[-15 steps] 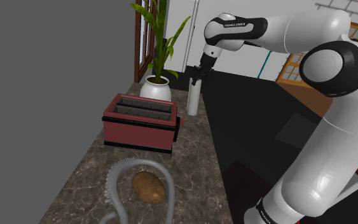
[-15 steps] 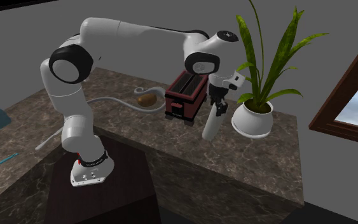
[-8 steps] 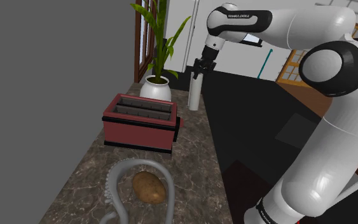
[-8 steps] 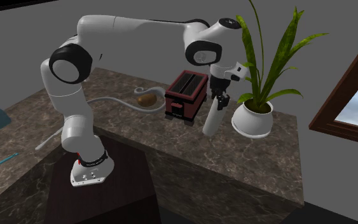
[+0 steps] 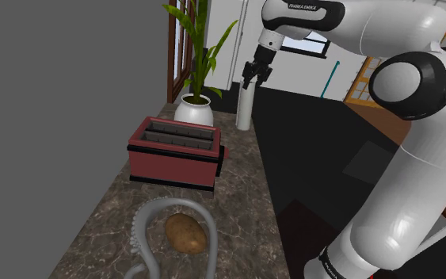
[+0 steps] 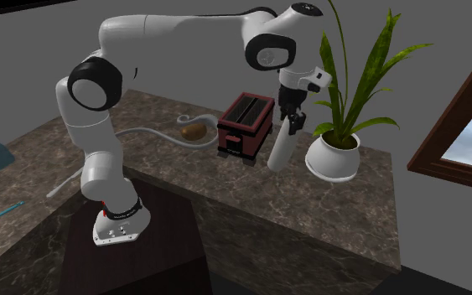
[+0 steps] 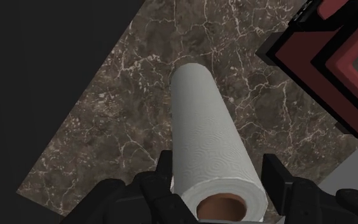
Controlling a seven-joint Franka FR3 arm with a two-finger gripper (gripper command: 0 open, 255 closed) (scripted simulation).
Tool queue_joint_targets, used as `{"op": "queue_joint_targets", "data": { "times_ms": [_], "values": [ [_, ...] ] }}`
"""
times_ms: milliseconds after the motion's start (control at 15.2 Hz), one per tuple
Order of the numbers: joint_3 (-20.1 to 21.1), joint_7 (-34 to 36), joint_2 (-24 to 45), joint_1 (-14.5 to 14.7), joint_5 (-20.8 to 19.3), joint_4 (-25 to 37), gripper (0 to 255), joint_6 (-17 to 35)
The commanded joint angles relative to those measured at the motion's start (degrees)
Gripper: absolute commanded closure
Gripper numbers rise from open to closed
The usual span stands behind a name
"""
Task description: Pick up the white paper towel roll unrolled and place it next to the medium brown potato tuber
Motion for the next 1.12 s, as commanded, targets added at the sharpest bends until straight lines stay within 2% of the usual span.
{"op": "queue_joint_targets", "data": {
  "times_ms": [0, 594, 1056],
  "values": [
    [0.0, 0.2, 0.3, -0.1, 0.1, 2.1, 255, -1.8],
    [-0.3, 0.8, 3.2, -0.8, 0.9, 13.0, 255, -9.9],
    [-0.6, 1.3, 7.1, -2.0, 2.2, 24.2, 255, -17.3]
  ]
}}
